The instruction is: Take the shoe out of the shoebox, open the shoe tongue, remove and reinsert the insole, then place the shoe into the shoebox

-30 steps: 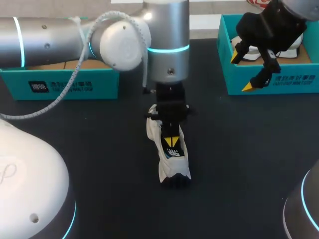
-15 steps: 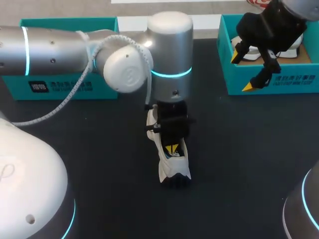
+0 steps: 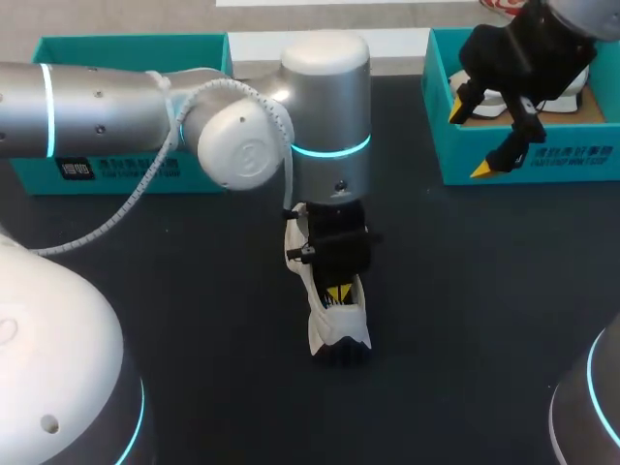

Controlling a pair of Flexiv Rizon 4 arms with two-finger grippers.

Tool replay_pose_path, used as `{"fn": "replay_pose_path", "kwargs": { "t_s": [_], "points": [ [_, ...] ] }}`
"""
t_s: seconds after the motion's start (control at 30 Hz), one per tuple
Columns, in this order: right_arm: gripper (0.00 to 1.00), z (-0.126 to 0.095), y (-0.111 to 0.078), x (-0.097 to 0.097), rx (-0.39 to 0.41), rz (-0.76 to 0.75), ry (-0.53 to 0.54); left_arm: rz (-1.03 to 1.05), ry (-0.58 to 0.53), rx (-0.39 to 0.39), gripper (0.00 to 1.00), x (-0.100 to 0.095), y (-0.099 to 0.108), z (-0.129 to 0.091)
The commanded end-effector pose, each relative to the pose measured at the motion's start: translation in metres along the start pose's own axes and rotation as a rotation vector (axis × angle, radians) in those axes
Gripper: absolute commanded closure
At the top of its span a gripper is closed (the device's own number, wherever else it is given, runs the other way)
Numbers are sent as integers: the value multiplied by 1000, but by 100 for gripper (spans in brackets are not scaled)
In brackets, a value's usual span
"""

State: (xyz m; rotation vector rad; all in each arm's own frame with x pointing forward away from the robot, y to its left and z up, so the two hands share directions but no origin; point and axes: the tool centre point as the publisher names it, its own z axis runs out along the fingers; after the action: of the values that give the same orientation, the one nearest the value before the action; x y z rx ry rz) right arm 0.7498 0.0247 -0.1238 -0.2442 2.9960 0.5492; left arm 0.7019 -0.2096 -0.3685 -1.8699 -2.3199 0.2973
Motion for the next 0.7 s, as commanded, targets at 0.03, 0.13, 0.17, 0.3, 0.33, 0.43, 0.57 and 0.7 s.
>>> {"fn": "replay_pose_path", "kwargs": {
  "t_s": [0.03, 0.13, 0.17, 0.3, 0.33, 0.43, 0.57, 0.7],
  "points": [
    [0, 1, 1, -3, 4, 1, 5, 11, -9, 1, 100, 4, -6, 4],
    [0, 1, 1, -3, 4, 1, 5, 27, -18, 18, 100, 1, -10, 12],
    [0, 1, 1, -3, 4, 1, 5, 27, -17, 20, 100, 0, -10, 14],
    [0, 1, 1, -3, 4, 1, 5, 15, -2, 25, 100, -7, -10, 29],
    [0, 1, 1, -3, 4, 1, 5, 13, 4, 30, 100, -8, -10, 32],
    [0, 1, 1, -3, 4, 1, 5, 1, 22, 32, 100, -10, -5, 42],
    [0, 1, 1, -3, 4, 1, 5, -6, 29, 30, 100, -9, -1, 45],
    [0, 1, 1, -3, 4, 1, 5, -15, 5, 19, 100, -1, 0, 29]
  ]
}}
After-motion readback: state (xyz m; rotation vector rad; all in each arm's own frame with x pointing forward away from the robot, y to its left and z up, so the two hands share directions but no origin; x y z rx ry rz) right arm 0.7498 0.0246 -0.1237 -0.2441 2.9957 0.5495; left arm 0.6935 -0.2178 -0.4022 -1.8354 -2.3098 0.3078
